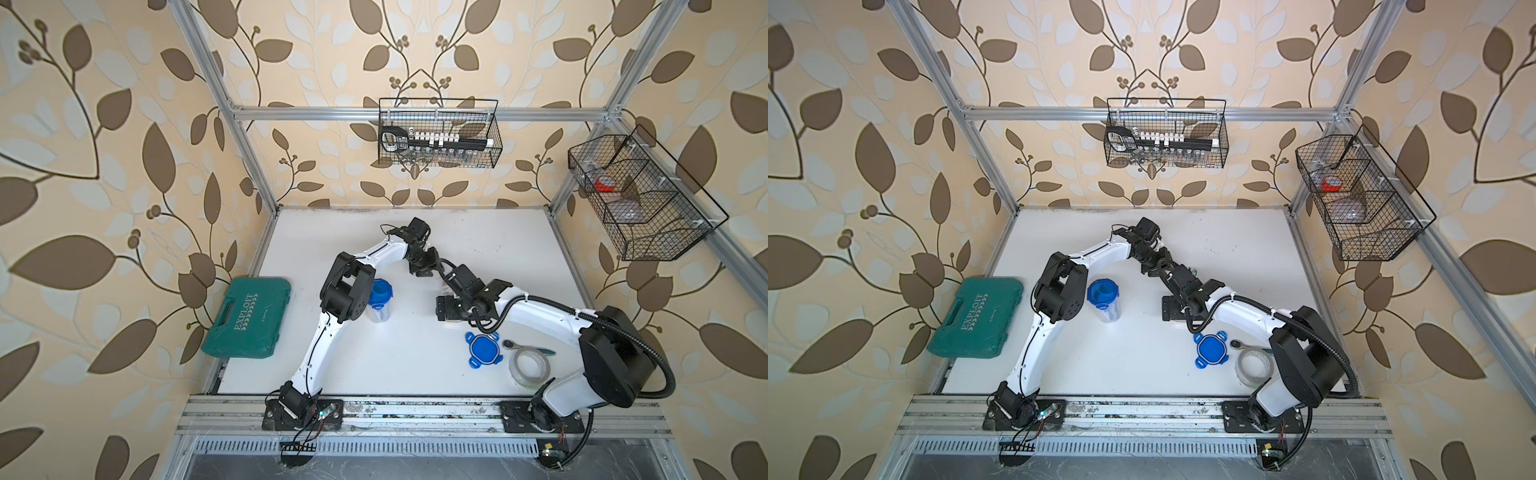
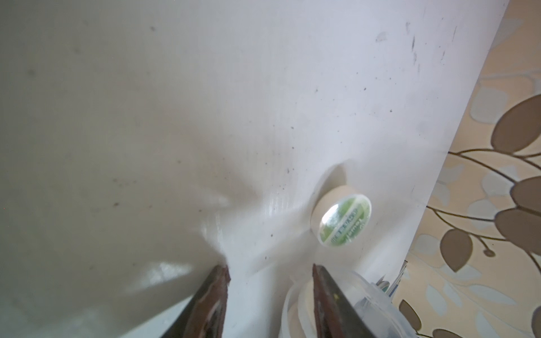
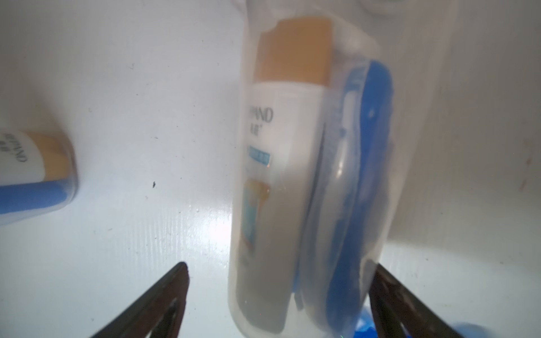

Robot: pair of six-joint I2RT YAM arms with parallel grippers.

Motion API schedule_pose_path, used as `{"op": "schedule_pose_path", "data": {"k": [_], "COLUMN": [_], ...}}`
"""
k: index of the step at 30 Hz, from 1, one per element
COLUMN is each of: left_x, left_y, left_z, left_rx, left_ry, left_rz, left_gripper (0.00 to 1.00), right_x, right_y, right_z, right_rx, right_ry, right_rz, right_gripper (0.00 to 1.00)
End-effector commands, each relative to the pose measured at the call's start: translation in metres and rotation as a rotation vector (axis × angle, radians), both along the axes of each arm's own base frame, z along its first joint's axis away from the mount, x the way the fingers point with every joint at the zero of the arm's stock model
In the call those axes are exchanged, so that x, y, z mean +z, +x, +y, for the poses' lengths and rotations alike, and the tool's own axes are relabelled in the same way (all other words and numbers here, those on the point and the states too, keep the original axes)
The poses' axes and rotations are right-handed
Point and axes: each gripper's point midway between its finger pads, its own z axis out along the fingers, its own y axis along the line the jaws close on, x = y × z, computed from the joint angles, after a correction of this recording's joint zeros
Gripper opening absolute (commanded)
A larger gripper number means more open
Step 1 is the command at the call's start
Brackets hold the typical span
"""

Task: Take out toiletry kits
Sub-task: 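Pour the toiletry kits out of the container.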

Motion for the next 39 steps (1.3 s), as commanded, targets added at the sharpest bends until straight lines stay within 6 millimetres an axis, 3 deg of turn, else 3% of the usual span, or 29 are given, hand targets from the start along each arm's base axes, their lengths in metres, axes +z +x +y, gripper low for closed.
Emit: {"op": "schedule_pose_path", "data": {"k": [1,6,9,14,22,30,36,39], "left_x": [0.006,0.010,0.011,0.014,0.023,0.010,0.005,0.003], "left_y": [0.009,0.015,0.017,0.018,0.013,0.006,0.007,0.005], "left_z": [0.000,-0.003,-0.003,-0.001,-0.010,-0.020,-0.028,-0.033], "left_rx": [0.002,-0.004,-0.005,-0.013,-0.015,-0.028,-0.029,-0.038], "left_ry": [-0.001,0.000,0.002,0.021,0.005,0.022,0.023,0.021], "left_rz": [-0.035,-0.049,-0.053,-0.073,-0.087,-0.077,-0.081,-0.077], "left_gripper": [0.49,0.49,0.50,0.49,0.49,0.49,0.49,0.49], "right_x": [-0.005,-0.016,-0.017,-0.012,0.007,0.005,0.018,0.015], "right_y": [0.006,0.006,0.005,-0.012,-0.030,-0.045,-0.054,-0.057], "right_z": [-0.010,-0.016,-0.018,-0.022,-0.031,-0.029,-0.022,-0.022], "right_rx": [-0.072,-0.096,-0.086,-0.070,-0.051,-0.013,0.009,0.014], "right_ry": [-0.080,-0.111,-0.122,-0.101,0.035,0.135,0.180,0.177], "right_rz": [-0.039,-0.035,-0.034,0.008,0.133,0.296,0.344,0.383], "right_gripper": [0.89,0.80,0.68,0.56,0.53,0.51,0.52,0.53]}}
